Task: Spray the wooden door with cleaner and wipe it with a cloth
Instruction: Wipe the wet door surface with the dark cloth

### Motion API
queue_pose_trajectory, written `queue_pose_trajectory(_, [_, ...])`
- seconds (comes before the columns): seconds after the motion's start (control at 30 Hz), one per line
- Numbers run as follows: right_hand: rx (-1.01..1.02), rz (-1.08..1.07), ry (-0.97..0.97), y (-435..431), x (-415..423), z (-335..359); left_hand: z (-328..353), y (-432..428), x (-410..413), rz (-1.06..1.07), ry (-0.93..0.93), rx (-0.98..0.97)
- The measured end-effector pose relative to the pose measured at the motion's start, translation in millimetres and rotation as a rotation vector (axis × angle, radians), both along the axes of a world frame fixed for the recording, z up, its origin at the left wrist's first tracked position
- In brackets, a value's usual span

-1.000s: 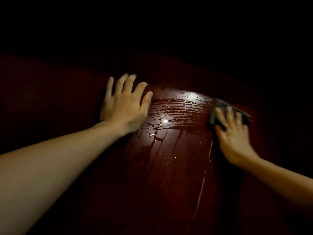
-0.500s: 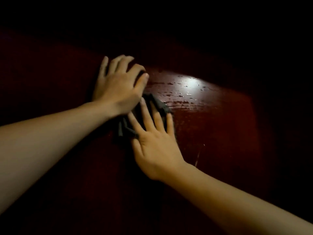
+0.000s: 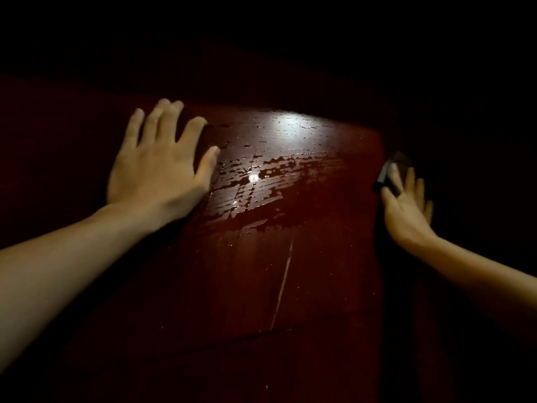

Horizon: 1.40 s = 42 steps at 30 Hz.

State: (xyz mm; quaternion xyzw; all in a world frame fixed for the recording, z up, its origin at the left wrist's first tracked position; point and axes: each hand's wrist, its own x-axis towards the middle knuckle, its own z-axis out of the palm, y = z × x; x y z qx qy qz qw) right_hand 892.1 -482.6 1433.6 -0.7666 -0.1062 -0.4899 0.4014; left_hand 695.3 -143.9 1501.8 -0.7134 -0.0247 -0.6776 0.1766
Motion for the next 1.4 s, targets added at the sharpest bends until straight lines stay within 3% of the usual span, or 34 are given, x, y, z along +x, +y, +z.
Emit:
queue_pose_trajectory(0.07, [-0.15, -0.048, -0.078, 36.0, -23.6, -2.1, -0.2, -2.2, -0.7, -0.016, 0.0, -0.007])
queue_pose_trajectory(0.23, [-0.887, 0.012, -0.556, 160.0, -113.4, -69.0, 3.0, -15.2, -4.7, -0.188, -0.018, -0.103])
queue_pose_trajectory(0.33, [-1.024, -0.062, -0.636, 192.0, -137.3, -97.9, -1.4, -43.1, 1.6, -0.279, 0.009, -0.092])
queue_pose_trajectory(0.43, [-0.996, -0.015, -0.649, 174.8, -119.3, -96.3, -8.1, -70.2, 24.9, -0.182, 0.082, 0.01])
queue_pose_trajectory(0.53, [-0.813, 0.031, -0.565, 124.6, -78.6, -84.7, -11.1, -71.0, 38.3, -0.117, 0.089, 0.009])
queue_pose_trajectory(0.7, [-0.247, 0.024, -0.12, -12.1, 7.8, -65.6, -14.5, -62.3, 33.7, -0.05, 0.128, 0.07])
queue_pose_trajectory(0.8, [-0.007, -0.025, -0.002, -17.7, 9.0, -67.1, -12.9, -70.8, 36.7, -0.094, 0.111, 0.02])
queue_pose_trajectory(0.87, [-0.093, -0.084, -0.071, 16.0, -10.0, -78.3, -10.7, -82.1, 39.7, -0.172, 0.08, -0.046])
queue_pose_trajectory(1.0, [-0.751, 0.019, -0.473, 68.4, -52.7, -124.9, -11.7, -130.3, 65.9, -0.296, 0.154, -0.018])
queue_pose_trajectory(1.07, [-0.875, 0.073, -0.493, 66.4, -61.2, -131.9, -12.4, -161.9, 86.8, -0.311, 0.21, 0.051])
queue_pose_trajectory(1.17, [-0.831, 0.05, -0.475, 38.6, -39.9, -121.4, -13.0, -191.6, 110.7, -0.31, 0.228, 0.103])
queue_pose_trajectory(1.33, [-0.27, 0.162, -0.215, -57.8, 35.4, -112.1, -16.8, -196.2, 130.9, -0.128, 0.149, 0.158])
queue_pose_trajectory(1.4, [-0.217, 0.153, -0.222, -64.1, 40.2, -111.9, -16.5, -200.0, 132.6, -0.119, 0.112, 0.166])
